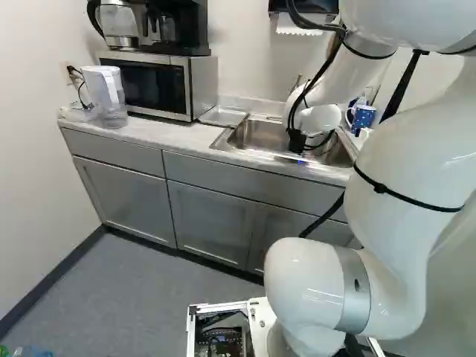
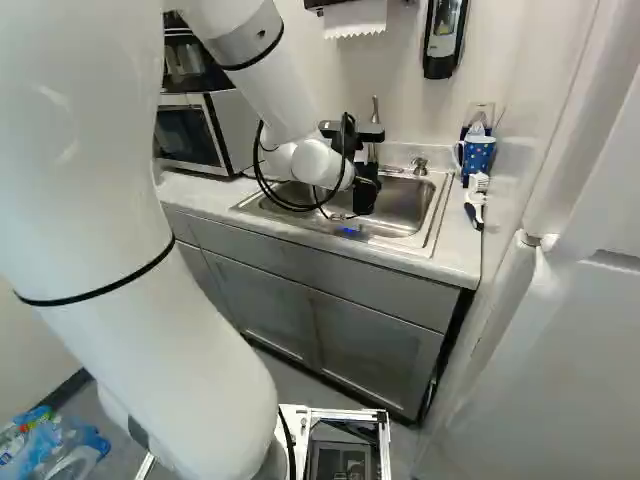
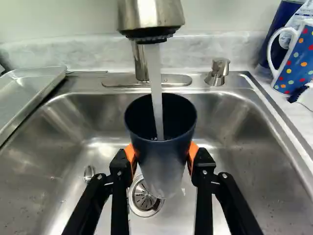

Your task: Rinse the cup and place it in the tray

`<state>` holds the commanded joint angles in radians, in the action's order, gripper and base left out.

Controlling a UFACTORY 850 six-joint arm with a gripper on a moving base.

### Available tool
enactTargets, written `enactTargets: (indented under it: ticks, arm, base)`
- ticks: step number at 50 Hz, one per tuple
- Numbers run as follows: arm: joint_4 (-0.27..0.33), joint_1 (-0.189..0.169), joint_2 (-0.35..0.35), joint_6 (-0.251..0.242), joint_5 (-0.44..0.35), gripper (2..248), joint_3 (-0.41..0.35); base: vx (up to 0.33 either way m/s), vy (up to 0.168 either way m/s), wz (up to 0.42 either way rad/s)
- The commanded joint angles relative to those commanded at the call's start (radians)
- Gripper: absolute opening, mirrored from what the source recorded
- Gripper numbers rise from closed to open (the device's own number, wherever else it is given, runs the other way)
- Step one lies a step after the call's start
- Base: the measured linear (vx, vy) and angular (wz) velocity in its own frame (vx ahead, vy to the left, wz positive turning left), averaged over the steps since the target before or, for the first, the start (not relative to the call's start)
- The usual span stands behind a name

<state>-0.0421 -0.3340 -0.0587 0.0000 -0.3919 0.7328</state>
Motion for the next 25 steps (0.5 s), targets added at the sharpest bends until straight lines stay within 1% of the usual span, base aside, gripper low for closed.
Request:
enactTargets:
  ticks: [25]
  arm:
    - [0.000,0.000,0.000,0.000,0.000,122,0.000]
  base:
    - [0.000,0.000,0.000]
